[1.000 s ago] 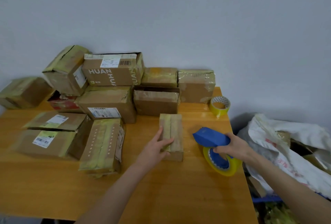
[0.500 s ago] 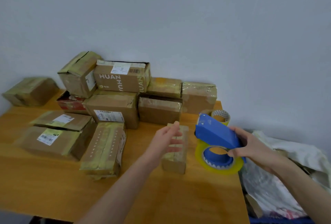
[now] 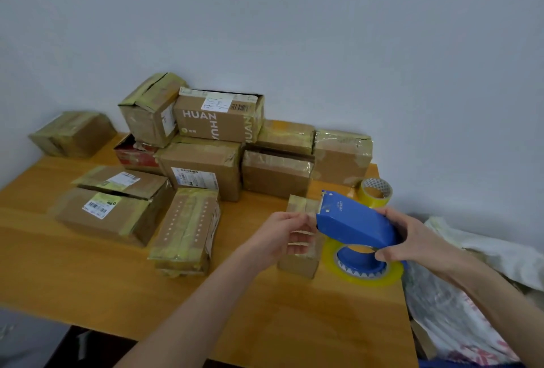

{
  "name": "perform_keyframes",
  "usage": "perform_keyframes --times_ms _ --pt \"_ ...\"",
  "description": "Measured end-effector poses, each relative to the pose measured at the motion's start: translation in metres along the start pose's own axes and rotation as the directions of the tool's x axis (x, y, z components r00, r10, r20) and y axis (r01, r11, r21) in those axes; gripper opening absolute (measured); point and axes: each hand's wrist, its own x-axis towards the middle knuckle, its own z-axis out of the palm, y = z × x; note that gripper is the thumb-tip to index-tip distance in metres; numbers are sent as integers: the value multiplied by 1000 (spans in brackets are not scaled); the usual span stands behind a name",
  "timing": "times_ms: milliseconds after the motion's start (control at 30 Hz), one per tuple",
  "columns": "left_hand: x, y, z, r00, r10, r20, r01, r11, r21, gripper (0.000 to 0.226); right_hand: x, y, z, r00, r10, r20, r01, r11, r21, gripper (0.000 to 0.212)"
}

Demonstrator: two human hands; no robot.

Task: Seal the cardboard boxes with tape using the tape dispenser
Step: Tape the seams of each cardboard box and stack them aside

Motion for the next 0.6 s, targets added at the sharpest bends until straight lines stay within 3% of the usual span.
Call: perform_keyframes --times_ms 133,300,400,500,600 --pt "0 0 -3 995 -18 -95 20 999 25 37 1 -1 -1 1000 2 -11 -3 998 -69 80" --pt "5 -6 -2 975 59 -213 1 963 271 10 1 -7 4 1000 -14 -6 12 984 -175 78" --pt "10 -8 -5 954 78 -290 12 955 296 12 1 -13 10 998 -60 2 58 954 -295 77" --pt "11 -8 -11 951 88 -296 18 942 337 9 1 -17 15 996 -91 26 94 911 -402 73" --pt "11 -6 -22 957 98 -273 20 916 400 7 -2 -18 15 997 -73 41 83 911 -403 72"
